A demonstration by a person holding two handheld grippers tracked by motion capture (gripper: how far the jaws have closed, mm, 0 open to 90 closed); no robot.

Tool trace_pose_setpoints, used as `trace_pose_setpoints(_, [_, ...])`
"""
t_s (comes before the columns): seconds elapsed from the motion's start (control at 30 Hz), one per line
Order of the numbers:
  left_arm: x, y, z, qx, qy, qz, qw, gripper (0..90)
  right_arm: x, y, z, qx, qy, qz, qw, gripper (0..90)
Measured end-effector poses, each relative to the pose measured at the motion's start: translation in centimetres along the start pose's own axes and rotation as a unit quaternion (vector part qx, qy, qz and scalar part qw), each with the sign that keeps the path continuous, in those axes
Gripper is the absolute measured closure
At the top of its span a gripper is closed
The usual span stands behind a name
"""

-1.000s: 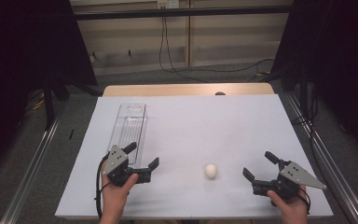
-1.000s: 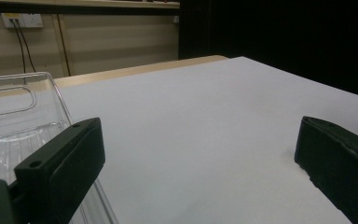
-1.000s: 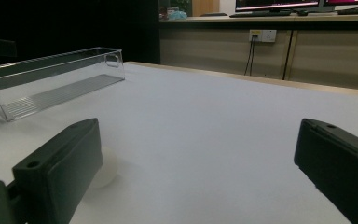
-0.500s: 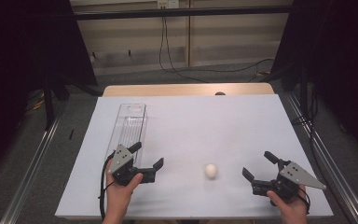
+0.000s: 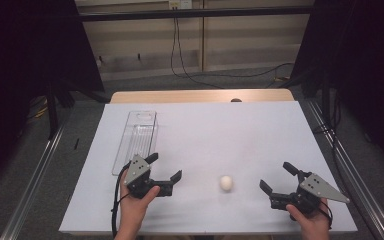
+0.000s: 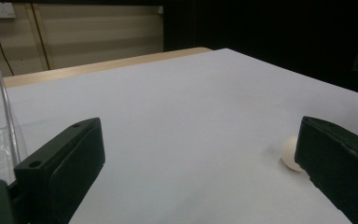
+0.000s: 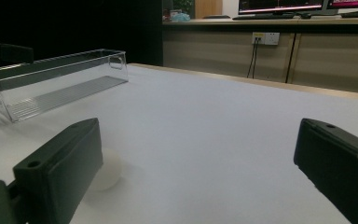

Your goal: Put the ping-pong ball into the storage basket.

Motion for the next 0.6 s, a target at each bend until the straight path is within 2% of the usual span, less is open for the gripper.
trace_pose_setpoints(0.07, [0.0, 0.1, -0.2, 0.006, 0.0, -0.002, 1.0, 1.7, 0.0, 0.0, 0.0, 0.001, -0.001, 0.0, 1.0, 0.7])
trace_pose_setpoints(0.1, [0.0, 0.1, -0.2, 0.002, -0.002, -0.001, 1.0, 1.7, 0.0, 0.0, 0.0, 0.0, -0.001, 0.001, 1.0, 0.7])
trace_pose_setpoints(0.3, [0.0, 0.4, -0.7, 0.007, -0.012, -0.005, 0.9999, 1.7, 0.0, 0.0, 0.0, -0.001, -0.002, 0.001, 1.0, 0.7])
trace_pose_setpoints(0.6, [-0.2, 0.7, -1.6, 0.019, -0.013, -0.002, 0.9997, 1.7, 0.0, 0.0, -0.1, -0.002, -0.002, -0.001, 1.0, 0.8])
Point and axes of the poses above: each handheld gripper's, and its own axes: z roughly backward along the jaws, x roughly out of its underside, y roughly to its right, the point moved 1 cm from there along -z, roughly forward along the jaws, and after that the axes turned 14 degrees about x, right-handed, at the moved point
